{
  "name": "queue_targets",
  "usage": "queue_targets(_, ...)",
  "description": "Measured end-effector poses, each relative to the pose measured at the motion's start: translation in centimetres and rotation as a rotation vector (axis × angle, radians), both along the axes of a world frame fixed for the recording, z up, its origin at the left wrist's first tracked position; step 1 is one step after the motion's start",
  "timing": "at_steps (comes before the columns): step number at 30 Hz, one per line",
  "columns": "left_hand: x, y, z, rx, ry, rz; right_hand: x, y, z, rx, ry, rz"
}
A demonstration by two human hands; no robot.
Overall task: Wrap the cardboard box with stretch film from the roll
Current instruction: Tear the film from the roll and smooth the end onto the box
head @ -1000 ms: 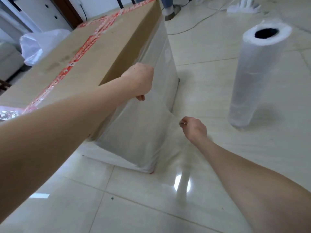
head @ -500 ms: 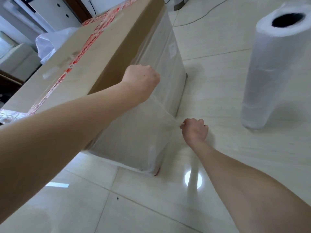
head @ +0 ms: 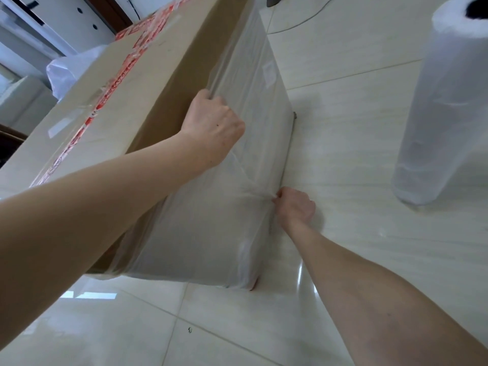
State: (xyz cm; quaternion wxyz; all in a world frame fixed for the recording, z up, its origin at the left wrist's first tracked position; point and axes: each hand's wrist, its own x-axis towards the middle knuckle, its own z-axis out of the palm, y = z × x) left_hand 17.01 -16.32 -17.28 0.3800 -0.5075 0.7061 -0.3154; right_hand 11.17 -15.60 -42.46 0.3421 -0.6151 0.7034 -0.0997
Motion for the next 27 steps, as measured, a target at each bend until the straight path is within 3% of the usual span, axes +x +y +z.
queue_targets(12,0.2,-0.7,-0.2,-0.039,0.061,-0.055,1.1,-1.2,-0.7,0.016,-0.169,-0.011)
queue_targets(16,0.0,-0.6,0.0,-0.029,0.048,-0.034,0.3,-1.1,-1.1,-0.087,-0.135,-0.120)
queue_targets(20,-0.4,0.1,0.0,-0.013,0.005,-0.096,-0.2,-0.5,-0.9,-0.140,-0.220,-0.279)
queue_targets(24,-1.3,1.7,-1.1,0.120,0.058,-0.273,-0.7,0.4,-1.2,-0.067,-0.273,-0.270)
queue_targets(27,-1.0,3.5,-3.5,0.383,0.115,-0.198,-1.6,-0.1,-1.0,-0.067,-0.258,-0.293)
